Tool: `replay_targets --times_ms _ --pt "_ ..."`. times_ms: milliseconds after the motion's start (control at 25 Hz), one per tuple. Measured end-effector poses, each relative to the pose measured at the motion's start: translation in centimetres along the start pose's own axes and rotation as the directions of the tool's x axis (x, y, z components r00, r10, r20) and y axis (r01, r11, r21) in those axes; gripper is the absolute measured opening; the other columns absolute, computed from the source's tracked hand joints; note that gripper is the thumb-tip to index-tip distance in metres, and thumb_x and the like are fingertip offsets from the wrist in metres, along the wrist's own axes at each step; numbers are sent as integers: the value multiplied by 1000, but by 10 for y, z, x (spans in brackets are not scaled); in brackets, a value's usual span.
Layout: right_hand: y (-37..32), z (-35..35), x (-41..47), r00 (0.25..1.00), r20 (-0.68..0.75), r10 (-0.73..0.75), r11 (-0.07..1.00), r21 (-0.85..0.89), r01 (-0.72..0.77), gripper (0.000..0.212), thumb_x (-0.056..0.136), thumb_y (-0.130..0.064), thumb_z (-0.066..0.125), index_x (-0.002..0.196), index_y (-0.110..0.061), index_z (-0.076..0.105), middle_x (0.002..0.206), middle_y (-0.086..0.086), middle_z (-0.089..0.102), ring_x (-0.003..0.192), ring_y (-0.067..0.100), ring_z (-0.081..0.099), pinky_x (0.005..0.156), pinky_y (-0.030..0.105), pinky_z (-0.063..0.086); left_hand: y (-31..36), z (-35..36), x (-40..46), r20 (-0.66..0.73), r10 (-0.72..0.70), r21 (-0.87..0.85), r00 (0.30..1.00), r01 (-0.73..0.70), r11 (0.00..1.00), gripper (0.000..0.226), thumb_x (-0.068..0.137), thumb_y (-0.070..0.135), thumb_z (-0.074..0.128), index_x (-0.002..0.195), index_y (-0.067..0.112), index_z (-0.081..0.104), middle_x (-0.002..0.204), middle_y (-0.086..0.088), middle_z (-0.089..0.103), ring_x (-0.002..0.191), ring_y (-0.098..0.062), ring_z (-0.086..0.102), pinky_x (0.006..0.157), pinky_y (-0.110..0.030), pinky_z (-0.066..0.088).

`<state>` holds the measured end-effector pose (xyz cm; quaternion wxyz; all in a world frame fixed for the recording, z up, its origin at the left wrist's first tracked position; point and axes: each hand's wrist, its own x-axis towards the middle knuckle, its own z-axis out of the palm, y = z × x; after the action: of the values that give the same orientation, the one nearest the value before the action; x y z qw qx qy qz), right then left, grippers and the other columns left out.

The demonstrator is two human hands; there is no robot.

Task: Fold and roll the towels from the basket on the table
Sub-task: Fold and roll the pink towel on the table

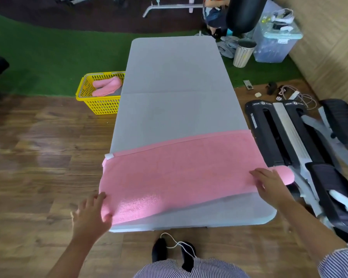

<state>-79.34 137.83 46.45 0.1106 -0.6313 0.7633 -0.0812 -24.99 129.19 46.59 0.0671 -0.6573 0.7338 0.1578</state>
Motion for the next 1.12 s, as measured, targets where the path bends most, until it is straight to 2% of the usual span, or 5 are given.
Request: replay_targets --times_ms 160,360,560,760,1120 --pt "-4 -3 -5 982 184 37 994 -104 -18 63 75 -14 66 134 -13 46 136 4 49 128 24 42 115 43 17 3 8 -7 54 15 24 998 -16 1000 88 47 24 82 125 19 42 111 -13 56 85 -43 53 51 -56 53" --pt "-13 -31 23 956 272 107 985 -161 -64 47 86 -18 53 133 -19 47 139 -2 47 130 19 40 115 38 17 1 -32 20 -26 -53 -12 998 53 999 50 89 32 55 138 31 44 127 -3 57 96 -28 60 81 -39 49" --pt "-19 -12 43 992 99 80 992 -103 -70 39 86 -1 47 123 -10 58 129 8 55 120 30 48 106 54 30 24 -35 26 -114 -139 -129 984 124 984 40 88 20 56 128 26 54 123 -12 47 105 -42 50 79 -52 47" --pt "-20 -15 36 953 296 62 997 -64 -45 61 83 -10 55 141 -16 35 144 0 37 136 17 28 115 44 -1 17 -21 14 -24 -12 10 1000 13 1000 69 68 45 69 131 23 52 124 -9 53 104 -38 50 70 -54 53" --pt "-32 -39 85 960 280 26 977 -209 35 55 84 -9 49 137 -20 40 143 -3 40 132 19 35 114 50 14 20 -38 25 -148 18 55 989 -10 998 55 75 45 46 125 26 58 122 -3 60 99 -36 60 77 -61 48"
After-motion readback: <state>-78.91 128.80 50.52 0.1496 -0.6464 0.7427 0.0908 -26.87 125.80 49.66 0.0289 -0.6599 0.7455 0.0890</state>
